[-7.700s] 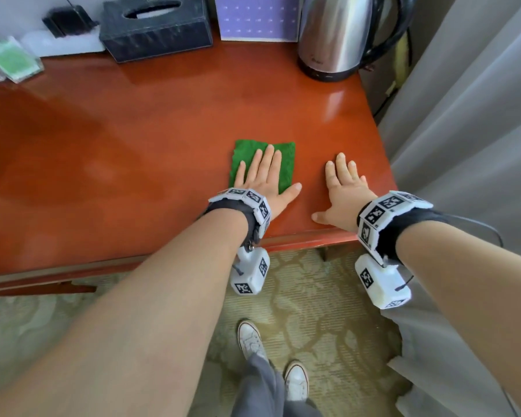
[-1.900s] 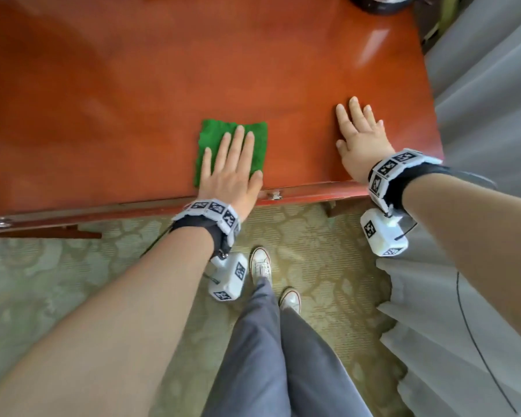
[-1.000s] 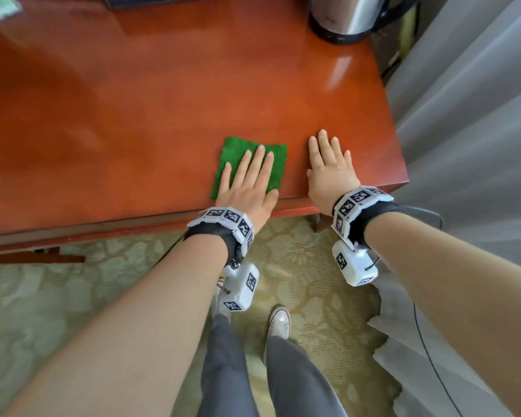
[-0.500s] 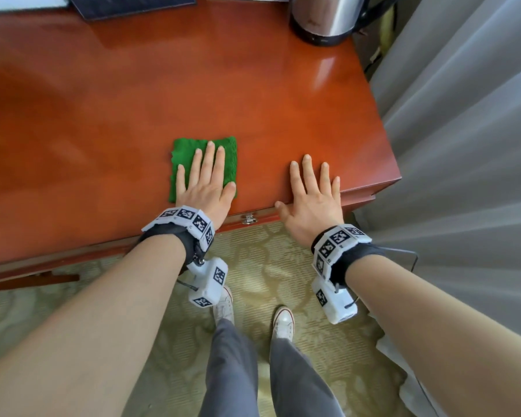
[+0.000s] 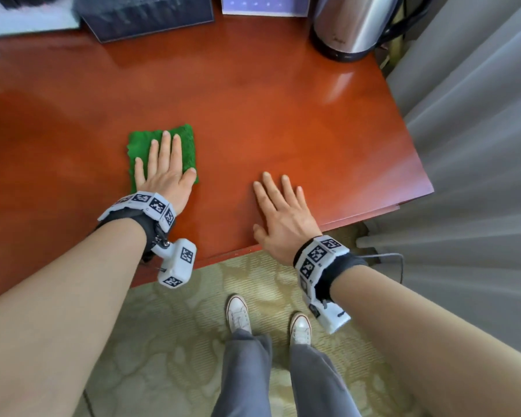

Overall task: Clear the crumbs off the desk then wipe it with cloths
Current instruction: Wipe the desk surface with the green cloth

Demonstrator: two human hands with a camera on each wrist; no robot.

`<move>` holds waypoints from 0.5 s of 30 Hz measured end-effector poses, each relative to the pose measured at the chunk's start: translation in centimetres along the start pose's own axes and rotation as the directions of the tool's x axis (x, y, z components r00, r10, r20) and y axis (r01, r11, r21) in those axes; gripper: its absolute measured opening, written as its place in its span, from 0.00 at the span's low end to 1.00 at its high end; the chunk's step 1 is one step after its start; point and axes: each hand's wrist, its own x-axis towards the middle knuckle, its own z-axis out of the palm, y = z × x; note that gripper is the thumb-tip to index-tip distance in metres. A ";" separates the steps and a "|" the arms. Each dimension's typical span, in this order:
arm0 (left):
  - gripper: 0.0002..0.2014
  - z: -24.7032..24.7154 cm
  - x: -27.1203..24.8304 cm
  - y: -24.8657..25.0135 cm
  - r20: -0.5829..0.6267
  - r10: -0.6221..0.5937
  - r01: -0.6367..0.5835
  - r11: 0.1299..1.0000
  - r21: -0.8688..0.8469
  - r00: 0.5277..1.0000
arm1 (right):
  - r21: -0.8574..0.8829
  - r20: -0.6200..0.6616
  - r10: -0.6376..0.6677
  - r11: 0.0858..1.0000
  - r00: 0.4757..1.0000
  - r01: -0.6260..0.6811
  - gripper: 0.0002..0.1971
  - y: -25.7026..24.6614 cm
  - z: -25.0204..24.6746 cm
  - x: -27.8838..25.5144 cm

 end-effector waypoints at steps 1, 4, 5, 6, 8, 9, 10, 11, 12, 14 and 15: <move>0.34 -0.3 0.5 -0.6 0.001 0.014 -0.014 1.000 0.009 1.000 | 0.029 0.008 -0.011 1.000 1.000 0.011 0.40 -2.1 0.2 1.3; 0.33 -0.7 0.8 -1.7 0.007 0.075 -0.075 0.997 0.032 0.997 | 0.133 0.025 0.125 0.983 0.992 -0.127 0.37 -6.6 -0.1 4.9; 0.33 -0.7 0.7 -1.9 0.008 0.087 -0.087 0.996 0.035 0.996 | 0.131 0.031 0.147 0.980 0.989 -0.150 0.37 -6.9 -0.2 5.5; 0.33 -0.7 0.4 -2.0 0.010 0.090 -0.091 0.995 0.034 0.996 | 0.111 0.032 0.142 0.983 0.989 -0.145 0.36 -6.7 -0.2 5.6; 0.34 -0.4 -0.3 -2.3 0.009 0.084 -0.084 0.996 0.039 0.996 | 0.048 0.027 0.090 0.995 0.996 -0.091 0.36 -5.5 -0.3 5.5; 0.34 -0.2 -0.8 -2.4 0.006 0.081 -0.081 0.995 0.051 0.997 | 0.022 0.027 0.066 0.998 0.997 -0.067 0.36 -5.0 -0.3 5.4; 0.34 0.0 -1.3 -2.5 0.000 0.083 -0.083 0.995 0.062 0.997 | 0.009 0.029 0.057 0.998 0.998 -0.057 0.36 -4.8 -0.5 5.4; 0.35 0.2 -1.9 -2.4 -0.005 0.089 -0.089 0.994 0.067 0.996 | 0.007 0.035 0.060 0.998 0.998 -0.060 0.35 -4.8 -0.6 5.5; 0.35 0.4 -2.4 -2.4 -0.004 0.091 -0.090 0.994 0.068 0.996 | 0.011 0.042 0.071 0.997 0.997 -0.071 0.35 -4.9 -0.8 5.7; 0.35 0.6 -3.0 -2.2 0.006 0.076 -0.076 0.994 0.077 0.997 | 0.024 0.055 0.100 0.995 0.993 -0.102 0.35 -5.3 -1.2 6.1; 0.35 0.6 -3.2 -2.1 0.005 0.068 -0.068 0.994 0.086 0.998 | 0.029 0.059 0.111 0.993 0.992 -0.112 0.35 -5.4 -1.4 6.3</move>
